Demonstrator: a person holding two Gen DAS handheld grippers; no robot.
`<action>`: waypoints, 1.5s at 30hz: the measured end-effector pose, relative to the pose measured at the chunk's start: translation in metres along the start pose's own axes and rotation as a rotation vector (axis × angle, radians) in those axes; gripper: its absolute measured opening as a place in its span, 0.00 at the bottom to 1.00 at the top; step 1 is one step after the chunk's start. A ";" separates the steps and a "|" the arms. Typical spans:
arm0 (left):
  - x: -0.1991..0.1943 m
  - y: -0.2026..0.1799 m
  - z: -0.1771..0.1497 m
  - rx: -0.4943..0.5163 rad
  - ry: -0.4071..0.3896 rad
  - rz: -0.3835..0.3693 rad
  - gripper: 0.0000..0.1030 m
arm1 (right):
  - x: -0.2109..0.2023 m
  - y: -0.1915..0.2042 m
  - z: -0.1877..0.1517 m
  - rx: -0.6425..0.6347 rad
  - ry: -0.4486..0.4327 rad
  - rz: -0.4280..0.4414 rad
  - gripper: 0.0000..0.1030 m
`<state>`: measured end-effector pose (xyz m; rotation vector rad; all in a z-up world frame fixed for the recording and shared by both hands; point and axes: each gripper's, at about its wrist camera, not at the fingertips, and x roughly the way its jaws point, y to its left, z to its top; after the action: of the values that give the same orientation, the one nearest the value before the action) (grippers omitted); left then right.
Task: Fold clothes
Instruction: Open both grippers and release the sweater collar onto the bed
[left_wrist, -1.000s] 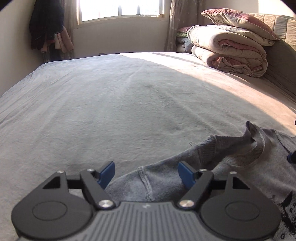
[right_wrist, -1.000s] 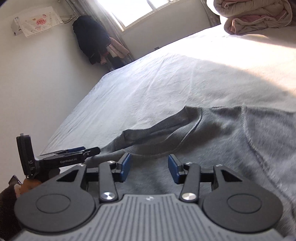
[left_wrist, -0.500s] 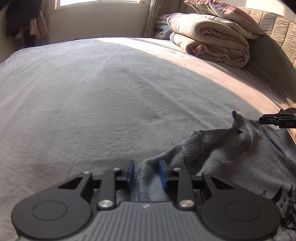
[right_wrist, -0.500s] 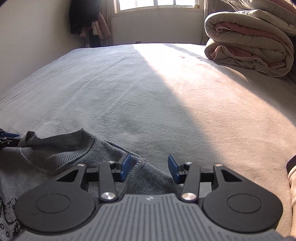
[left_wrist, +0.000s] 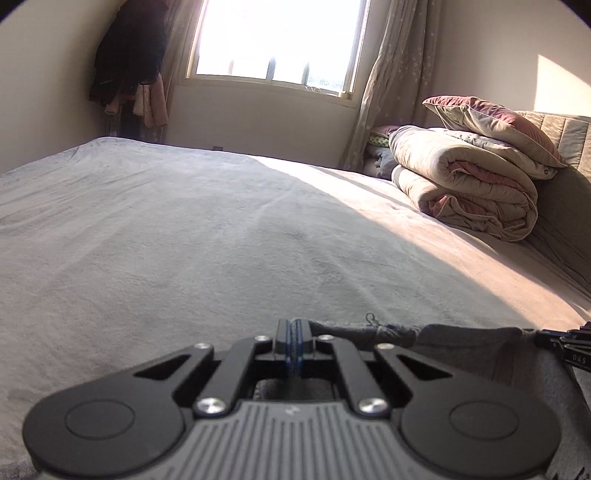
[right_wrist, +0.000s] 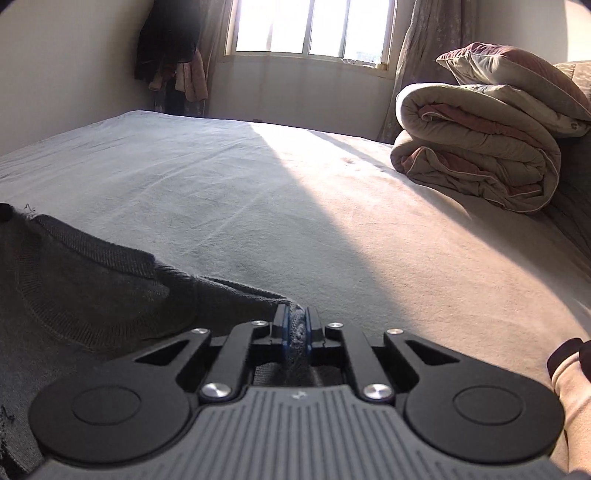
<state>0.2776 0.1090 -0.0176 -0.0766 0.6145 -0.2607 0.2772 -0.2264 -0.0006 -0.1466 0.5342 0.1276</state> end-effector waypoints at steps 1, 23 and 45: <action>0.003 -0.001 0.000 0.002 0.002 0.003 0.03 | 0.005 0.000 0.000 -0.003 0.020 -0.003 0.09; 0.067 -0.032 0.011 0.113 0.017 0.085 0.48 | 0.058 0.042 0.028 -0.139 0.078 0.160 0.08; -0.090 -0.059 -0.004 0.005 0.128 0.047 0.60 | -0.097 0.006 0.010 -0.003 0.219 0.146 0.38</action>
<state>0.1917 0.0763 0.0388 -0.0407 0.7417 -0.2224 0.1988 -0.2271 0.0576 -0.1248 0.7632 0.2563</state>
